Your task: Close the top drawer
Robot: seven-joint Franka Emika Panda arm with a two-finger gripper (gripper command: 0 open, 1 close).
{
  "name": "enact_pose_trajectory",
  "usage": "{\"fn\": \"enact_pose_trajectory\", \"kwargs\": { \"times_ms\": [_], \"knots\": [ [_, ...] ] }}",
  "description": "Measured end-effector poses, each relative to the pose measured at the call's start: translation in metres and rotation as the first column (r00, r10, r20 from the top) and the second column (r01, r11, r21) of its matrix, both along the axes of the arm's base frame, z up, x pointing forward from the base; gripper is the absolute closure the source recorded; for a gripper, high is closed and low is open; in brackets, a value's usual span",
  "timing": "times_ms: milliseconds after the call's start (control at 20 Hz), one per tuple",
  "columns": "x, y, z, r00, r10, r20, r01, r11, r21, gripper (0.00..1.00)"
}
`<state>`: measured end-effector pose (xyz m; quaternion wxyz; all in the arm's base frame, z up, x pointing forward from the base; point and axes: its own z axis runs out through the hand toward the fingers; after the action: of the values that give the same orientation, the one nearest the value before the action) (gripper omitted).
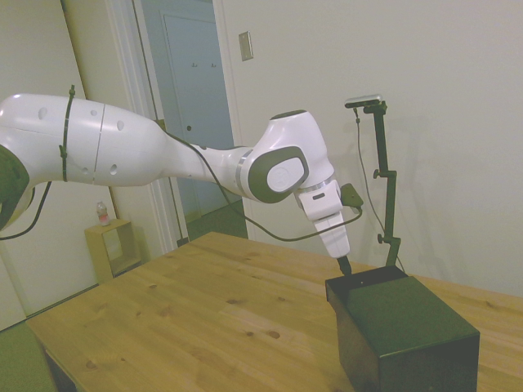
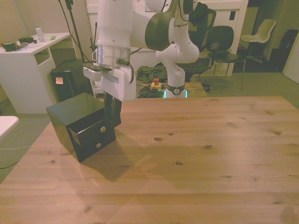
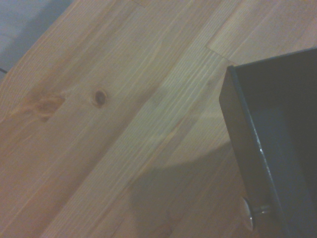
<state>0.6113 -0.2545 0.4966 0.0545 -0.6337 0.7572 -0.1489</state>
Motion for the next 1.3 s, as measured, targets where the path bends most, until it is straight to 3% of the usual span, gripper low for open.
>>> {"fn": "enact_pose_trajectory", "kwargs": {
  "times_ms": [1300],
  "knots": [
    [-0.061,-0.023,0.0,0.994,-0.096,-0.061,0.099,0.994,0.055,1.0]
  ]
}}
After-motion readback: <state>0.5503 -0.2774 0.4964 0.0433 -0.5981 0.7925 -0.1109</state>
